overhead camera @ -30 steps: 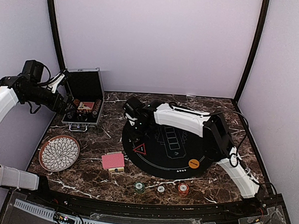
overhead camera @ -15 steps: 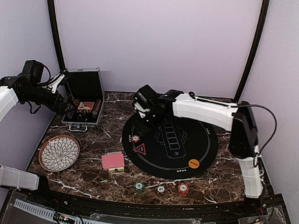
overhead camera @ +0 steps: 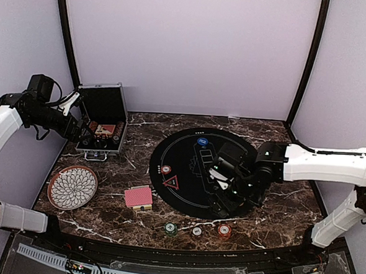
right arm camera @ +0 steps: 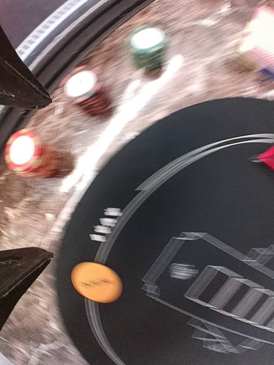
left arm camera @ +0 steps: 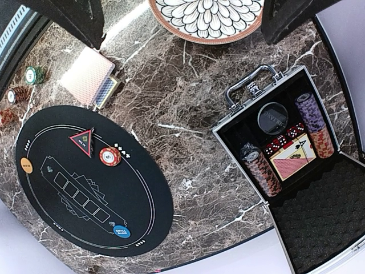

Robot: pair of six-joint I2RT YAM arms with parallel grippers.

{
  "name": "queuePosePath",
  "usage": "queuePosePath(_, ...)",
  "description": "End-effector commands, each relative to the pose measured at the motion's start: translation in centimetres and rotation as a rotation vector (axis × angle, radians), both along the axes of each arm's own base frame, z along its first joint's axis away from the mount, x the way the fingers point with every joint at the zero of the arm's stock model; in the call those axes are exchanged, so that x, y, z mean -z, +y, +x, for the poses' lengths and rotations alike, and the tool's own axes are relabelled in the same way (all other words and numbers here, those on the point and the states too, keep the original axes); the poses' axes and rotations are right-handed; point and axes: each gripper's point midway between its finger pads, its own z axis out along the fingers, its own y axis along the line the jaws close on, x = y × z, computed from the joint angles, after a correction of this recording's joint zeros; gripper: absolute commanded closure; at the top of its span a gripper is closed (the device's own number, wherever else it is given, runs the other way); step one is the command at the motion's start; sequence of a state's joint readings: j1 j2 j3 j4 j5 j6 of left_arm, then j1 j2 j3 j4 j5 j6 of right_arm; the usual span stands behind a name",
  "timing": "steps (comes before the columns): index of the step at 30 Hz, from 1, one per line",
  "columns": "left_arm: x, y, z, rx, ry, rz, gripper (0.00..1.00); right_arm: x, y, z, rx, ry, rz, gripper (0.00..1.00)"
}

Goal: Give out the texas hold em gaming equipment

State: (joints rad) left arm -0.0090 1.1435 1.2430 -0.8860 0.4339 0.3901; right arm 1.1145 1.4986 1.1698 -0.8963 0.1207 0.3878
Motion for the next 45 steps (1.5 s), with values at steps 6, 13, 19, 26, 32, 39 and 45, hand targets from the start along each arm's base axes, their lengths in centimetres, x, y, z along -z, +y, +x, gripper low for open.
queuePosePath(6,-0.8,-0.2,-0.4,0.011,0.005,-0.015,0.01,2.7,-1.8,-4.5,0.016,0.152,-0.015,0.16)
queuePosePath(13,-0.6,-0.1,-0.4,0.009,0.014,-0.008,0.01,4.5,-0.9,-6.6,-0.055,0.207,-0.039,0.21)
queuePosePath(19,-0.7,-0.1,-0.5,0.011,0.018,-0.005,0.01,6.0,-1.0,-7.2,-0.075,0.219,-0.069,0.24)
queuePosePath(26,-1.2,0.0,-0.5,0.01,0.011,-0.005,0.01,6.9,-1.8,-6.9,-0.064,0.194,-0.103,0.3)
queuePosePath(32,-1.4,-0.1,-0.4,0.007,0.011,-0.012,0.01,6.8,-1.8,-6.4,-0.049,0.166,-0.1,0.35)
queuePosePath(39,-1.4,0.0,-0.4,0.005,0.009,-0.007,0.01,6.9,-1.8,-6.1,-0.045,0.153,-0.104,0.5)
queuePosePath(45,-1.5,0.0,-0.4,0.005,0.006,-0.007,0.01,6.2,-1.7,-5.8,-0.042,0.137,-0.099,0.7)
